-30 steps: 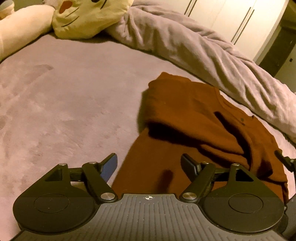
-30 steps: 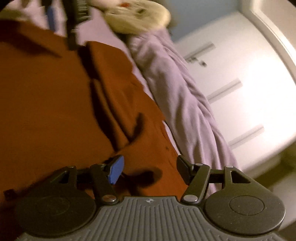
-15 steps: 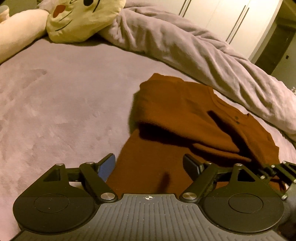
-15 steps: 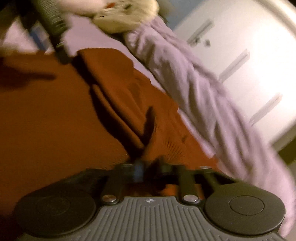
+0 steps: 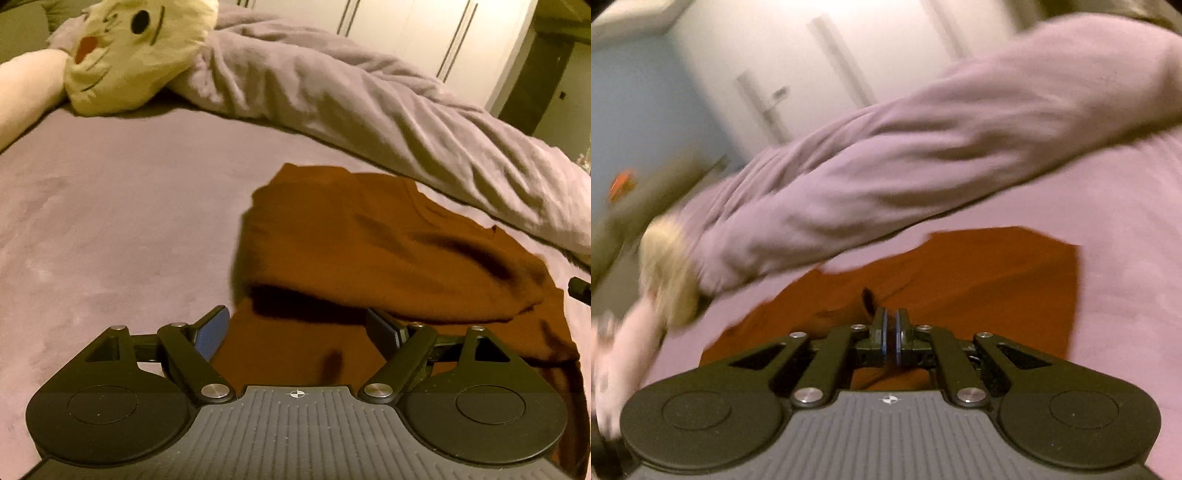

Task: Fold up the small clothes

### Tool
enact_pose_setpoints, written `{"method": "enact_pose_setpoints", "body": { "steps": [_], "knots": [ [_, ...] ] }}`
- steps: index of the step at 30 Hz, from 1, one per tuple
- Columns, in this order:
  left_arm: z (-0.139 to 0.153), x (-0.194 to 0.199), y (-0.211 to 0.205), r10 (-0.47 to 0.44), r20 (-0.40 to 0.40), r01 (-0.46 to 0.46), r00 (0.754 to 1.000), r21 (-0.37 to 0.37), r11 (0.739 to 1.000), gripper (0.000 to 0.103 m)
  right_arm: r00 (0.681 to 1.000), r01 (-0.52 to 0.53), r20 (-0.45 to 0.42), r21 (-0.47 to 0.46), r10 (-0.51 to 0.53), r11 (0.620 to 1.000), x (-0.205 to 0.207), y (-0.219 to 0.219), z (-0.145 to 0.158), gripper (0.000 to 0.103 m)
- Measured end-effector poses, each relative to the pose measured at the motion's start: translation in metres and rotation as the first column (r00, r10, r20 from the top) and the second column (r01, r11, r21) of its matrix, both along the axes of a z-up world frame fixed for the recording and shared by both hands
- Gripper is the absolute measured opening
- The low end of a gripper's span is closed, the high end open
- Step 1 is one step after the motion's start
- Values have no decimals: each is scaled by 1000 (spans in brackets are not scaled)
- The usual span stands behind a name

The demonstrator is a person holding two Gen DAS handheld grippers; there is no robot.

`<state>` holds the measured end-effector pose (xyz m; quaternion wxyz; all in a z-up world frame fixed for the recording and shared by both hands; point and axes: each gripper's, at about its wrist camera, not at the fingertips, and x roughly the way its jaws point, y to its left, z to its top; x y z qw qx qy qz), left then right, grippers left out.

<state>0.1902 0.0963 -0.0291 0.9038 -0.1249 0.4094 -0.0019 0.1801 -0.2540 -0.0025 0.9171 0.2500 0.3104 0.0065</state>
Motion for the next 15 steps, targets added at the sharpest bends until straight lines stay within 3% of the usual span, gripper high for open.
{"method": "enact_pose_setpoints", "body": {
  "steps": [4, 6, 8, 11, 15],
  "knots": [
    [-4, 8, -5, -11, -12, 11, 1000, 25, 1000, 86, 994, 44, -107, 131, -30, 990, 14, -32, -24, 10],
    [-5, 9, -3, -10, -9, 10, 1000, 18, 1000, 87, 991, 21, -131, 196, 5, 980, 14, -35, -36, 26],
    [-6, 10, -2, -3, -7, 3, 1000, 15, 1000, 89, 992, -38, -112, 235, 66, 971, 13, -28, -43, 54],
    [-8, 11, -3, 1, -16, -1, 1000, 31, 1000, 89, 991, -50, -108, 222, 75, 974, 17, -14, -48, 55],
    [-12, 13, -1, 13, -27, -12, 1000, 39, 999, 89, 989, 6, -144, 293, 37, 956, 35, -7, -63, 52]
  ]
}}
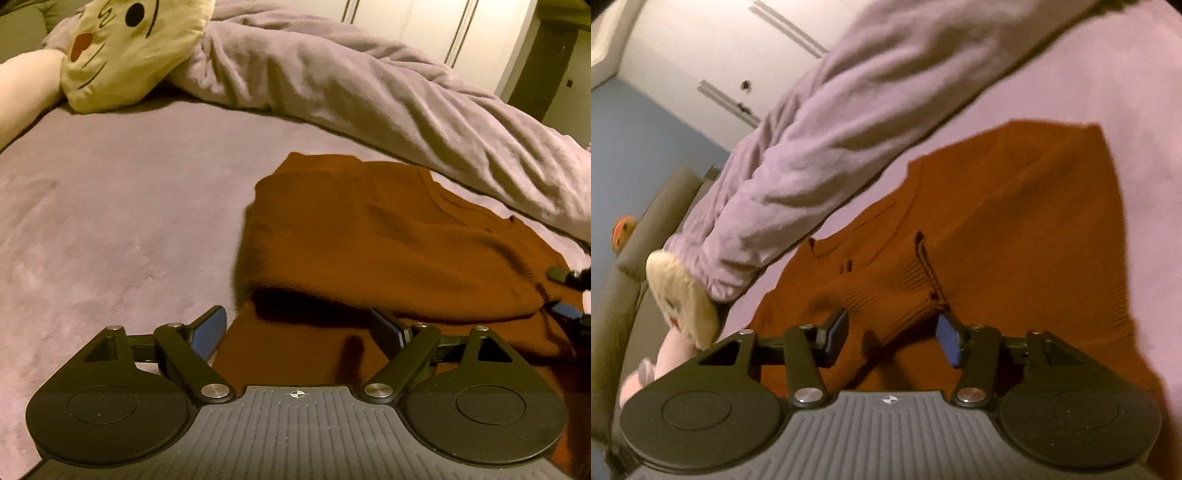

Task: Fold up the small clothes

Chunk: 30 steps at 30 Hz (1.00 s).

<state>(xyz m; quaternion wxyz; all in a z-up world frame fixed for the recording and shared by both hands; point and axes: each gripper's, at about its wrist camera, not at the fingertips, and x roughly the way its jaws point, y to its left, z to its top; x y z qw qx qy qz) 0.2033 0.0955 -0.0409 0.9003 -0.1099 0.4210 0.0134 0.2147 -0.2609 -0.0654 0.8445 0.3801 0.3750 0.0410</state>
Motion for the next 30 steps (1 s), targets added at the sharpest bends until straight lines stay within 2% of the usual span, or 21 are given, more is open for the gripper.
{"method": "enact_pose_setpoints", "body": {
  "steps": [1, 3, 4, 6, 8, 11, 14, 16, 20, 22, 25, 27, 30],
  "knots": [
    [-1, 1, 1, 6, -5, -6, 1000, 2, 1000, 89, 1000, 11, 8, 11, -11, 1000, 4, 3, 0, 47],
    [-4, 3, 3, 21, -14, -21, 1000, 4, 1000, 89, 1000, -3, 20, 38, 2, 999, 11, 7, -1, 23],
    [-5, 4, 4, 26, -17, -26, 1000, 6, 1000, 89, 1000, -14, 5, 55, 14, 998, 15, 11, -3, 4],
    [-5, 5, 5, 33, -19, -33, 999, 15, 999, 89, 1000, -10, -1, 9, 10, 1000, 16, 16, 0, 5],
    [-5, 6, 6, 44, -25, -44, 999, 28, 999, 89, 999, 2, 50, -62, 1, 998, 9, 20, 13, 5],
    [-3, 5, 10, 52, -23, -51, 998, 27, 998, 89, 989, 61, 142, -95, -48, 994, -13, 9, 40, 5],
    [-4, 6, 10, 69, -27, -68, 997, 30, 997, 89, 976, 134, 188, -129, -109, 983, -37, -11, 55, 5],
    [-4, 5, 8, 68, -29, -68, 997, 11, 998, 89, 975, 173, 174, -191, -140, 966, -47, -21, 54, 5],
    [1, 4, -2, 38, -27, -38, 999, 13, 999, 89, 988, 157, 39, -147, -152, 977, -51, -38, 26, 6],
    [4, 4, -7, 21, -26, -21, 999, 30, 999, 90, 988, 153, 30, -98, -151, 983, -56, -41, 17, 11],
    [5, 8, -13, 10, -30, -9, 999, 54, 998, 92, 986, 161, 34, -35, -160, 986, -59, -43, 11, 12],
    [5, 14, -16, 4, -37, -2, 999, 60, 998, 92, 988, 153, 28, -36, -152, 988, -59, -40, 6, 12],
    [1, 23, -20, 7, -55, -2, 998, 91, 996, 92, 992, 124, 39, -89, -121, 988, -58, -35, 9, 12]
  ]
}}
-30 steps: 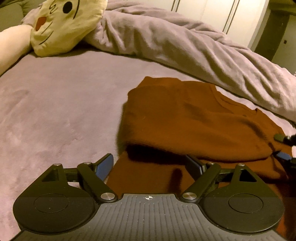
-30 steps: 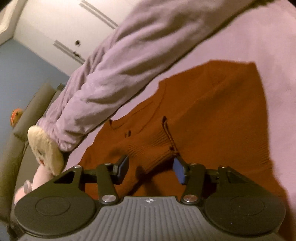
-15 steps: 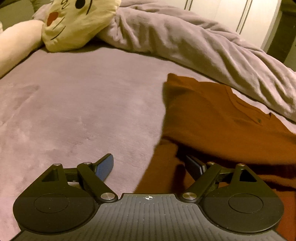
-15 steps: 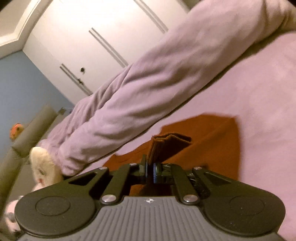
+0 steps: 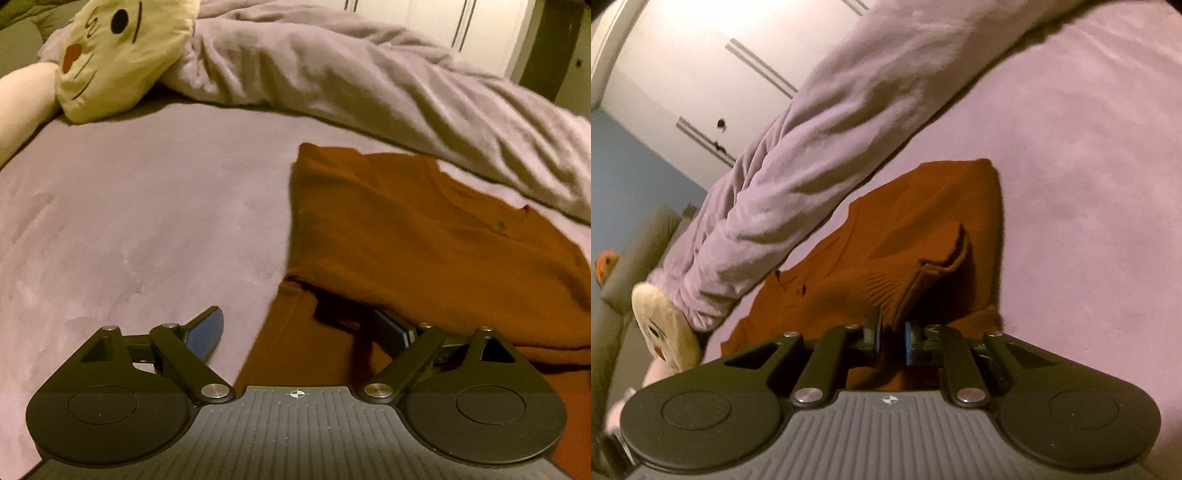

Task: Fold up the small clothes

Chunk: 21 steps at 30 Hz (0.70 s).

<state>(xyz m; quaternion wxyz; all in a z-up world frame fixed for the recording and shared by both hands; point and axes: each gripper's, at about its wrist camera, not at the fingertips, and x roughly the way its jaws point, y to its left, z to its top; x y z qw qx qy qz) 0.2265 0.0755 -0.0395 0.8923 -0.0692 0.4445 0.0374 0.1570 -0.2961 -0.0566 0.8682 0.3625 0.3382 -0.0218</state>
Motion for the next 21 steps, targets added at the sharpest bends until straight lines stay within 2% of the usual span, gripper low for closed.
{"method": "enact_pose_setpoints", "body": {
  "steps": [2, 6, 8, 10, 11, 12, 15, 16, 19, 21],
  "knots": [
    [-1, 3, 0, 10, -1, -9, 1000, 4, 1000, 92, 1000, -2, 17, -43, 3, 999, 1, 4, 7, 5],
    [-2, 1, 0, 24, -1, -24, 1000, -5, 1000, 92, 999, 4, 41, -125, 1, 992, -1, 2, 19, 5],
    [-3, 0, 1, 30, -15, -30, 999, 7, 1000, 92, 1000, 11, 2, -166, -11, 986, 1, 1, 17, 6],
    [2, -5, 1, 29, -12, -29, 999, -12, 999, 92, 997, 1, -71, -138, -11, 990, 5, -5, 6, 6],
    [7, -8, 0, 19, 1, -19, 1000, -26, 999, 92, 998, 9, -64, -111, -16, 994, 1, -8, 3, 7],
    [14, -12, -2, 6, 18, -6, 1000, -30, 1000, 92, 999, 19, -43, -83, -22, 996, -4, -11, 4, 10],
    [31, -15, -13, -27, 72, 29, 997, -24, 999, 94, 998, 67, 12, -57, -66, 996, -16, -17, 14, 32],
    [36, -14, -18, -37, 88, 40, 995, -27, 999, 95, 995, 95, 21, -88, -94, 992, -18, -16, 21, 35],
    [41, -6, -36, -65, 123, 70, 990, -36, 997, 95, 987, 152, 96, -275, -130, 949, -22, 1, 48, 35],
    [35, 2, -51, -78, 131, 83, 988, -34, 996, 95, 989, 104, 134, -381, -56, 919, -14, 24, 61, 35]
  ]
}}
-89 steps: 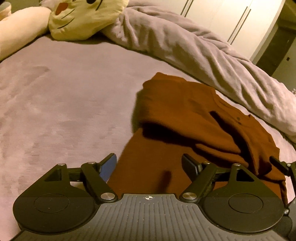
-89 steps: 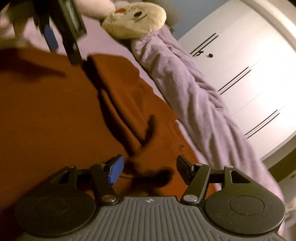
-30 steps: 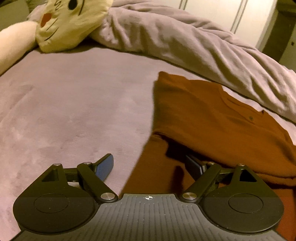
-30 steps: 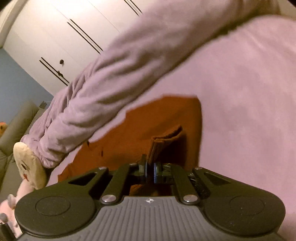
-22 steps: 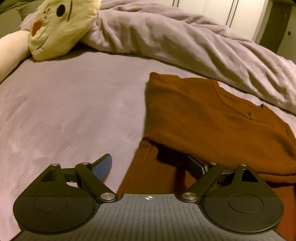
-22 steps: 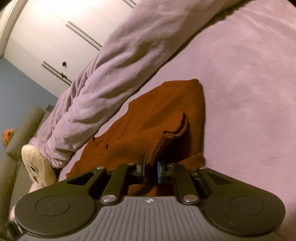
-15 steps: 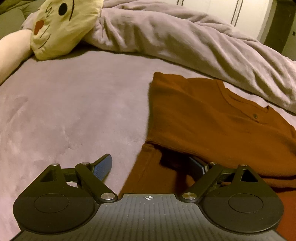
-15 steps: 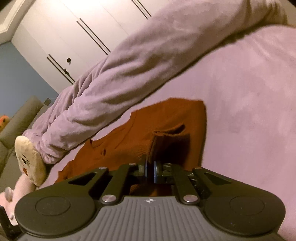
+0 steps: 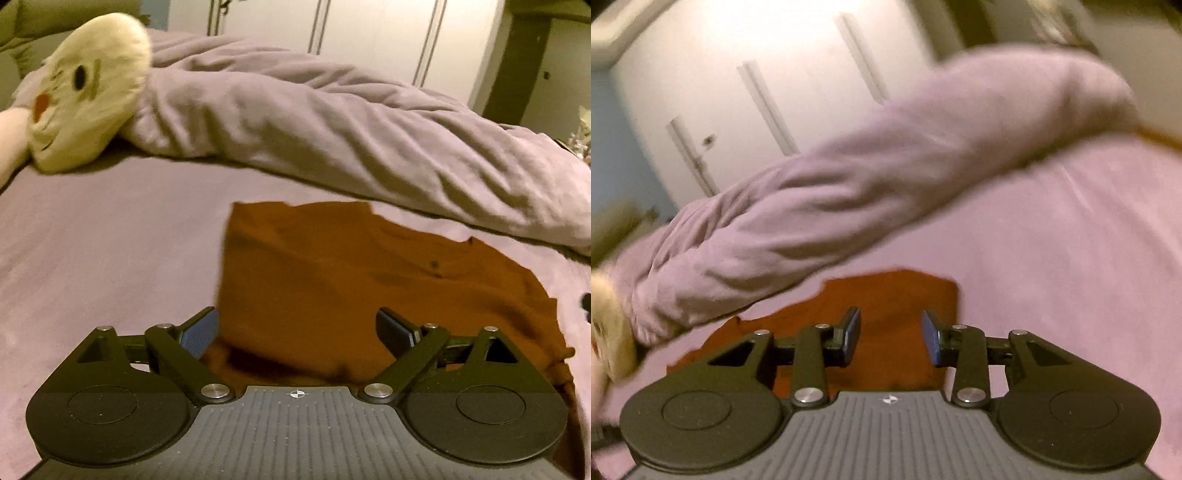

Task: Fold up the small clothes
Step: 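Open the right gripper and withdraw both grippers above the cardigan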

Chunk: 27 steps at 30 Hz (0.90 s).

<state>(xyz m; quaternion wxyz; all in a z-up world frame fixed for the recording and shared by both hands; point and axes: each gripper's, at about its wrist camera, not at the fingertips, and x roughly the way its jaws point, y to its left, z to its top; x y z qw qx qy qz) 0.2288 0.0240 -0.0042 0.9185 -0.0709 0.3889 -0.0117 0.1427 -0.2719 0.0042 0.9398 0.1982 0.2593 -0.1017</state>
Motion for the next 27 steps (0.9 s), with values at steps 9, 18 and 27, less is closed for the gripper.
{"method": "enact_pose_setpoints", "body": {
  "steps": [9, 18, 27],
  "knots": [
    [-55, 28, -51, -74, -62, 84, 995, 177, 981, 98, 942, -320, -180, -235, 283, 918, 63, 88, -45, 35],
    [-55, 24, -35, -108, -39, 114, 993, 186, 976, 99, 952, -292, -183, -298, 245, 909, 50, 58, -66, 38],
    [-40, 6, -13, -6, -51, 20, 999, 277, 961, 98, 971, -110, -234, -285, 42, 952, 21, 4, -52, 58]
  ]
}}
